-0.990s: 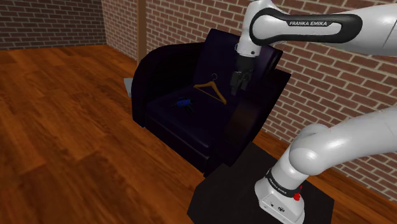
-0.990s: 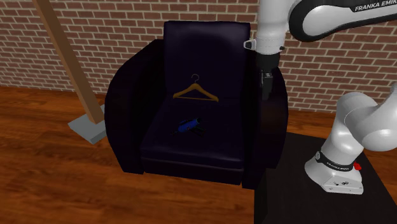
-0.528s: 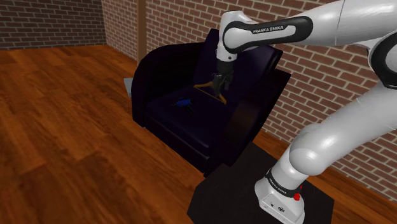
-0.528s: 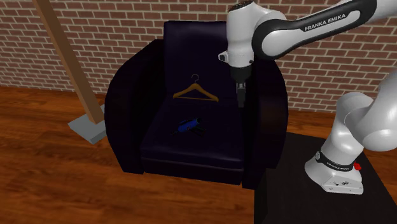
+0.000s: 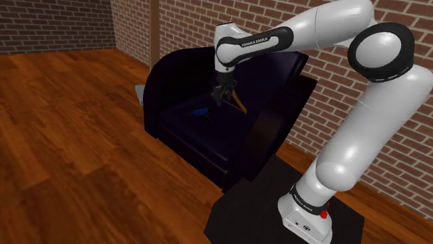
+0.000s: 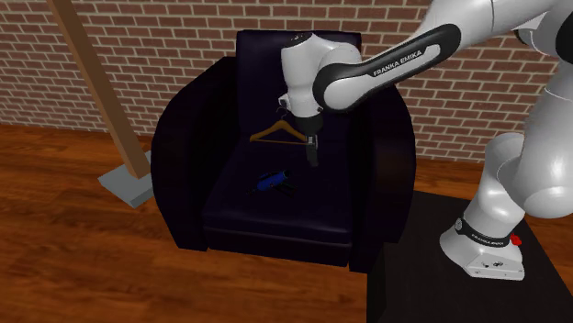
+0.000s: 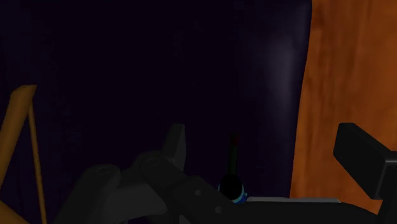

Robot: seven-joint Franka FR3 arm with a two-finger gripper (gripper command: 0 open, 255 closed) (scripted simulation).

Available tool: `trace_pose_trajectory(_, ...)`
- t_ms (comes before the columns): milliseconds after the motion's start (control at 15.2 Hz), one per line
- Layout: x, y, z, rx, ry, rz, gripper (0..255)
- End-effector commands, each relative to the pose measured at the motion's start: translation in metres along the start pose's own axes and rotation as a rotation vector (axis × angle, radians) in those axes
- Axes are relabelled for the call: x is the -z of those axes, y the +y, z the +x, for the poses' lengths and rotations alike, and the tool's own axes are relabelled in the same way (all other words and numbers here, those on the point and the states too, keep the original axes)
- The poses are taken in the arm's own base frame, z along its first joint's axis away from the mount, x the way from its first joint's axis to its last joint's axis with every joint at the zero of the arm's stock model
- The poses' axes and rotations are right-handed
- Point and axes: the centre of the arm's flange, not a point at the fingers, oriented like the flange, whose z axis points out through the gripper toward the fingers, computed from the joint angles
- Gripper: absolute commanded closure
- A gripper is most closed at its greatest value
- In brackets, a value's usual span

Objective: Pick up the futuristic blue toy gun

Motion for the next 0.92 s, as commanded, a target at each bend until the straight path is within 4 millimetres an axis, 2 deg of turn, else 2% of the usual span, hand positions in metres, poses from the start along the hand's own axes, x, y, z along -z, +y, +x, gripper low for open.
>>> trace_pose_trajectory(0,-0.011,-0.001,0.026,0.013,-0.006,-0.017,0)
trace_pose_trajectory(726,-0.070,-0.011,0.163,0.084,-0.040,-0.106,0)
trace_pose_trajectory(858,-0.078,-0.013,0.171,0.088,-0.042,-0.110,0)
